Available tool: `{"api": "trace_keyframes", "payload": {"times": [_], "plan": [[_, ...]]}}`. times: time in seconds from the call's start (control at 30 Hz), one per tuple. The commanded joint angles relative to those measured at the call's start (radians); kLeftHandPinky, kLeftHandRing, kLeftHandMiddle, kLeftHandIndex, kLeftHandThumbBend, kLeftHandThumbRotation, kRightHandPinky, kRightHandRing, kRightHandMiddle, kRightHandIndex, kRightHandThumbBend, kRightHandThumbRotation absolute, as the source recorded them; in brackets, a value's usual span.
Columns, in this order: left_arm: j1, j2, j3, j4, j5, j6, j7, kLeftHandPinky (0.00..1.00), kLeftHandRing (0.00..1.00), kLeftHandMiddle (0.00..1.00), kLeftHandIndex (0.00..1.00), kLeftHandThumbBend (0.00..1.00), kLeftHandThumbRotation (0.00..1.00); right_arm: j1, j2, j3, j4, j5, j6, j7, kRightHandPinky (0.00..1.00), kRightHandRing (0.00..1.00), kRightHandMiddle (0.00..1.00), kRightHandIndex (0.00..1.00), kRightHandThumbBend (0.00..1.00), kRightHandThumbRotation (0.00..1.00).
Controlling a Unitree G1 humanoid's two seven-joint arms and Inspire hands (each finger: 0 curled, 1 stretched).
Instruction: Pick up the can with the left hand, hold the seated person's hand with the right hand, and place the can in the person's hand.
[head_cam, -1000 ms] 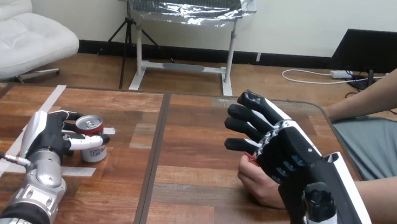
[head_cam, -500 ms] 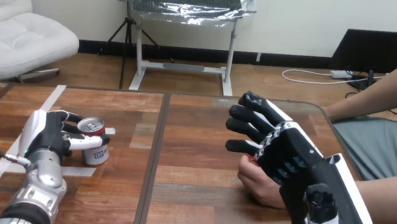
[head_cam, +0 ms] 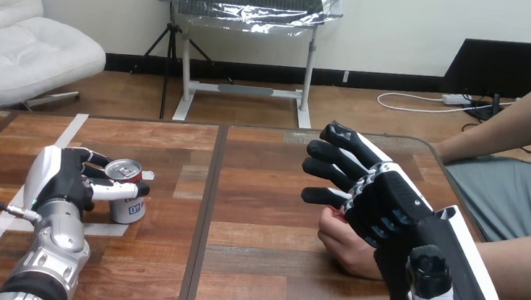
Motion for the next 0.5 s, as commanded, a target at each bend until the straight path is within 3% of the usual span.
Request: {"api": "trace_keyframes", "payload": {"times": [0.0,0.47], "plan": [[-0.076,0.003,-0.018,-0.009,0.022,-0.027,0.021,0.37,0.43,0.48,0.49,0.67,0.0,-0.033,0.012,-0.01,-0.049,0.009,-0.027,-0.006,0.76,0.85,0.86,0.88,0.95,0.92],[-0.067,0.009,-0.037,-0.014,0.04,-0.05,0.029,0.34,0.4,0.44,0.48,0.7,0.0,-0.037,0.014,-0.013,-0.045,0.001,-0.022,-0.011,0.74,0.84,0.86,0.87,0.94,0.93]]}}
